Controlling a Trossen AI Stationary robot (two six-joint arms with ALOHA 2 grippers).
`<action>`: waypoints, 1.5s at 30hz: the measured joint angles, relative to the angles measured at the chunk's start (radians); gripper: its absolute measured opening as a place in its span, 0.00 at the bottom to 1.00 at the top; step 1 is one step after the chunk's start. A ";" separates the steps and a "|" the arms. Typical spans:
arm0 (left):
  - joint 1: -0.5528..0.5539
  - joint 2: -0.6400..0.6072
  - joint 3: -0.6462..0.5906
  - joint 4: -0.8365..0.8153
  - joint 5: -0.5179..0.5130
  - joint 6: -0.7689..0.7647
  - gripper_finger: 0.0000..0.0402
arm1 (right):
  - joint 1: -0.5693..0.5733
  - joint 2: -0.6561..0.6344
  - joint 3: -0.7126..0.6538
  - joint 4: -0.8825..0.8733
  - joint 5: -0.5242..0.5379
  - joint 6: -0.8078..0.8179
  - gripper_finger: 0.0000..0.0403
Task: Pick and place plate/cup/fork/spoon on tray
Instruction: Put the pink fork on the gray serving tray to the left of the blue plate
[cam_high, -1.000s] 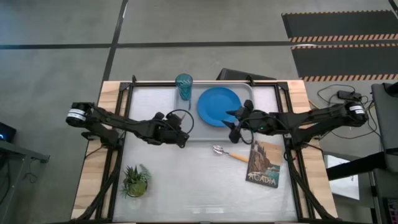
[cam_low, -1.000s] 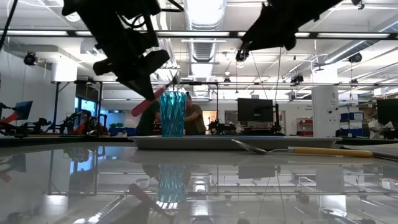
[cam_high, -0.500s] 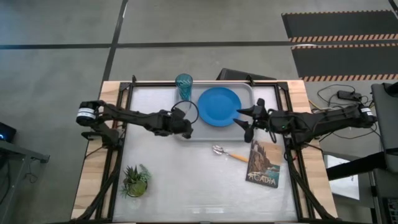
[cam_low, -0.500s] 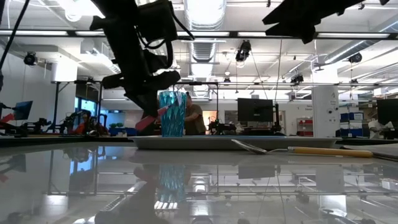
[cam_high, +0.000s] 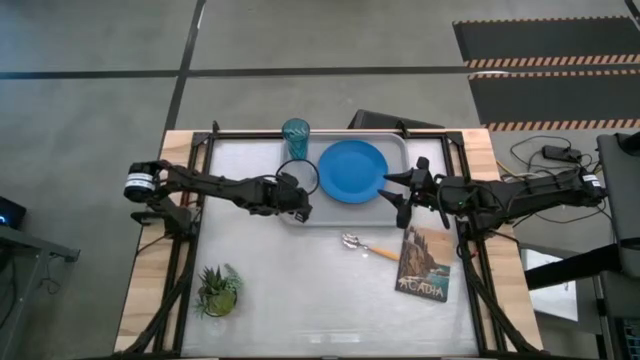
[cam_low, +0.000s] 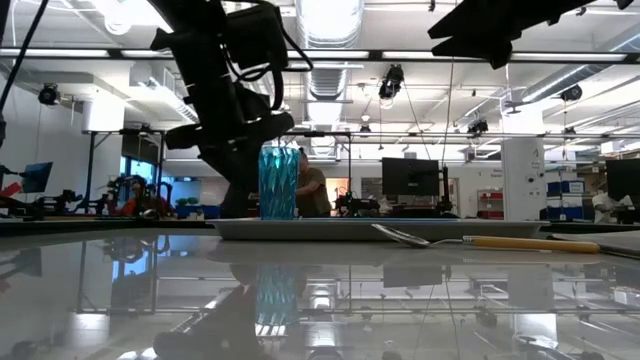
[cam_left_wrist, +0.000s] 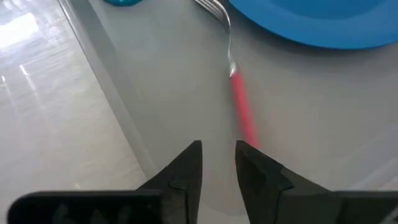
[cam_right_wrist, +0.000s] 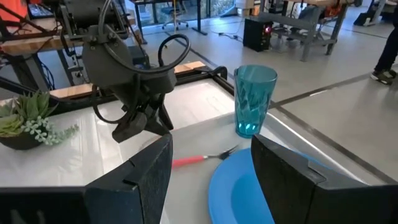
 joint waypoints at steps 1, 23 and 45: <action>0.000 0.000 0.001 0.001 0.000 0.000 0.21 | 0.000 0.000 0.000 0.000 0.000 -0.001 0.52; -0.144 -0.146 -0.010 0.213 0.003 0.614 0.22 | 0.000 0.019 -0.010 -0.078 -0.001 0.248 0.52; -0.256 -0.585 -0.324 0.648 0.003 1.189 0.22 | 0.000 0.600 0.348 -0.080 -0.064 0.596 0.48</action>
